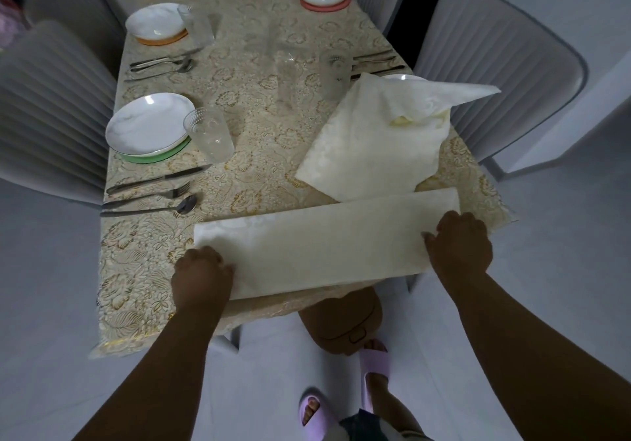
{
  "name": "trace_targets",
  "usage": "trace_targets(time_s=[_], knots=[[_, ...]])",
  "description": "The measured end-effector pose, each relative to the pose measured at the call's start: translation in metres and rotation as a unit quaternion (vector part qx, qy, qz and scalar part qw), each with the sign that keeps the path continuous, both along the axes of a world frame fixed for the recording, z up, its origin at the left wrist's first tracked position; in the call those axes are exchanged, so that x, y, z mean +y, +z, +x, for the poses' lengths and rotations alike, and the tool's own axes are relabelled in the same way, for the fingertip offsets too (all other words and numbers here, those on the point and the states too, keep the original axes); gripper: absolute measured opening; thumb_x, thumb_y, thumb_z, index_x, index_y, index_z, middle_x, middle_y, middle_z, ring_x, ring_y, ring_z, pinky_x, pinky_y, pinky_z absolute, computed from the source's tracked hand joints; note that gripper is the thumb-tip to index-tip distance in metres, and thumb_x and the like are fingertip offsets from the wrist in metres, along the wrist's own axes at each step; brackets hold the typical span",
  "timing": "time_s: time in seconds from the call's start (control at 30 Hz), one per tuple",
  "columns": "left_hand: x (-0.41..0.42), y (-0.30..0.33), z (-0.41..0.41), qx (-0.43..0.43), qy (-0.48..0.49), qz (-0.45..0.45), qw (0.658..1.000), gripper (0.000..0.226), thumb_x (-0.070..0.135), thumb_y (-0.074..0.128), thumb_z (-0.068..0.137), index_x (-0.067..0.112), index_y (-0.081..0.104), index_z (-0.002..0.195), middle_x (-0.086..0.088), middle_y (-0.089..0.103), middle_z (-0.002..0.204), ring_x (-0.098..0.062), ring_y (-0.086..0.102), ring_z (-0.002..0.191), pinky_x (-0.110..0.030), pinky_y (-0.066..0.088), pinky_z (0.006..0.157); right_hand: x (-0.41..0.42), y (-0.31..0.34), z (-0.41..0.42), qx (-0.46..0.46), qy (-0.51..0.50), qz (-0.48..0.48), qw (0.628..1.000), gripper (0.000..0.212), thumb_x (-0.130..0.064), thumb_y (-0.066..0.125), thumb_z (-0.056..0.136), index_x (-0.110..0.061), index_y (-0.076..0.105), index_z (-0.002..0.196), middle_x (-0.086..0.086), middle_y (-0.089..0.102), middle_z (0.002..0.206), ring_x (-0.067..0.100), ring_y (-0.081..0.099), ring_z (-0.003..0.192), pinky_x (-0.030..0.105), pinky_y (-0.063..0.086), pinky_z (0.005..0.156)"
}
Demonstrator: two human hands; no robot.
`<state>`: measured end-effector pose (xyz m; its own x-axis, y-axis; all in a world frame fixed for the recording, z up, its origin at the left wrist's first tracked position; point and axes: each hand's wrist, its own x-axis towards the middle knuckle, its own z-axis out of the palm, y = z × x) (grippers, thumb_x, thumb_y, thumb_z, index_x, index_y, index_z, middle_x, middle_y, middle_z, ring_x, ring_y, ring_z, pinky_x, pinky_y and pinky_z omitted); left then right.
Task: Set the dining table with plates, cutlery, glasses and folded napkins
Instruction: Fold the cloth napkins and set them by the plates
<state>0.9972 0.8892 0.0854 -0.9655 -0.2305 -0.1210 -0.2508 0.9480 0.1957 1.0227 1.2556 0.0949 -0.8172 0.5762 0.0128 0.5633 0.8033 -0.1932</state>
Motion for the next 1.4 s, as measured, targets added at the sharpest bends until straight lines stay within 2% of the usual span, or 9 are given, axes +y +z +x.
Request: trace_targets(time_s=[0.1,0.3,0.43,0.5,0.73,1.0,1.1,1.23,1.4], knots=[[0.002,0.002,-0.010,-0.035,0.118,0.007,0.992,0.065,0.037,0.071,0.080,-0.004,0.044,0.122,-0.028,0.050,0.122,-0.043,0.047,0.114,-0.049,0.043,0.090,0.008,0.006,-0.013,-0.042,-0.054,0.033,0.997,0.061,-0.047,0.072,0.077,-0.005,0.049,0.115,0.016,0.051,0.110,0.035,0.049,0.104,0.042,0.044,0.078],[-0.003,-0.002,-0.031,-0.082,0.192,0.038,0.977,0.085,0.045,0.074,0.077,-0.007,0.033,0.129,-0.029,0.045,0.129,-0.044,0.045,0.120,-0.051,0.040,0.095,0.021,0.005,-0.027,-0.109,-0.073,0.002,0.991,0.079,-0.058,0.069,0.074,-0.004,0.043,0.126,0.017,0.048,0.125,0.036,0.041,0.120,0.046,0.034,0.097],[-0.016,-0.011,-0.040,-0.104,0.177,0.097,0.974,0.069,0.045,0.074,0.075,-0.001,0.048,0.120,-0.024,0.057,0.113,-0.043,0.057,0.107,-0.047,0.047,0.089,0.028,0.001,-0.037,-0.142,-0.165,-0.167,0.962,0.095,-0.055,0.074,0.071,-0.001,0.031,0.136,0.020,0.046,0.132,0.038,0.042,0.125,0.047,0.030,0.103],[-0.017,-0.009,-0.040,-0.116,0.153,0.103,0.976,0.057,0.043,0.071,0.080,-0.002,0.059,0.112,-0.023,0.062,0.104,-0.039,0.061,0.100,-0.039,0.046,0.080,0.033,0.002,-0.040,-0.155,-0.181,-0.202,0.950,0.088,-0.053,0.075,0.072,-0.004,0.038,0.136,0.019,0.047,0.132,0.038,0.041,0.126,0.048,0.030,0.104],[-0.030,0.002,-0.032,-0.046,0.138,0.117,0.982,0.041,0.037,0.068,0.085,0.002,0.065,0.107,-0.023,0.067,0.099,-0.039,0.062,0.093,-0.035,0.042,0.074,0.023,0.020,-0.060,-0.026,-0.044,-0.191,0.980,0.054,-0.032,0.071,0.083,0.000,0.054,0.123,0.021,0.058,0.123,0.039,0.054,0.114,0.044,0.043,0.090],[-0.059,0.008,-0.016,-0.004,0.173,0.149,0.974,0.042,0.032,0.066,0.088,-0.004,0.063,0.109,-0.028,0.065,0.102,-0.042,0.059,0.094,-0.038,0.042,0.074,-0.011,0.026,-0.094,-0.043,0.035,-0.127,0.990,0.040,-0.033,0.066,0.087,-0.005,0.059,0.114,0.017,0.060,0.118,0.036,0.056,0.109,0.040,0.044,0.087],[-0.074,0.010,-0.006,-0.004,0.183,0.144,0.973,0.041,0.034,0.065,0.088,-0.002,0.064,0.109,-0.027,0.065,0.102,-0.043,0.059,0.094,-0.040,0.042,0.075,-0.025,0.017,-0.094,-0.050,0.043,-0.118,0.991,0.043,-0.034,0.067,0.086,-0.004,0.058,0.116,0.018,0.061,0.116,0.037,0.057,0.109,0.041,0.043,0.088],[-0.090,0.009,0.006,-0.027,0.197,0.155,0.968,0.043,0.034,0.063,0.090,-0.002,0.062,0.113,-0.027,0.063,0.105,-0.042,0.058,0.096,-0.039,0.042,0.075,-0.051,0.009,-0.089,0.009,0.042,0.039,0.998,0.058,-0.034,0.073,0.077,-0.004,0.047,0.120,0.020,0.054,0.116,0.038,0.048,0.110,0.044,0.037,0.091],[-0.092,0.009,0.008,-0.029,0.199,0.179,0.963,0.040,0.030,0.059,0.093,-0.005,0.058,0.113,-0.026,0.061,0.107,-0.040,0.056,0.098,-0.037,0.040,0.075,-0.150,-0.021,-0.061,0.077,0.349,-0.021,0.934,0.070,-0.044,0.065,0.079,0.001,0.052,0.131,0.025,0.056,0.128,0.041,0.056,0.115,0.049,0.046,0.094]])
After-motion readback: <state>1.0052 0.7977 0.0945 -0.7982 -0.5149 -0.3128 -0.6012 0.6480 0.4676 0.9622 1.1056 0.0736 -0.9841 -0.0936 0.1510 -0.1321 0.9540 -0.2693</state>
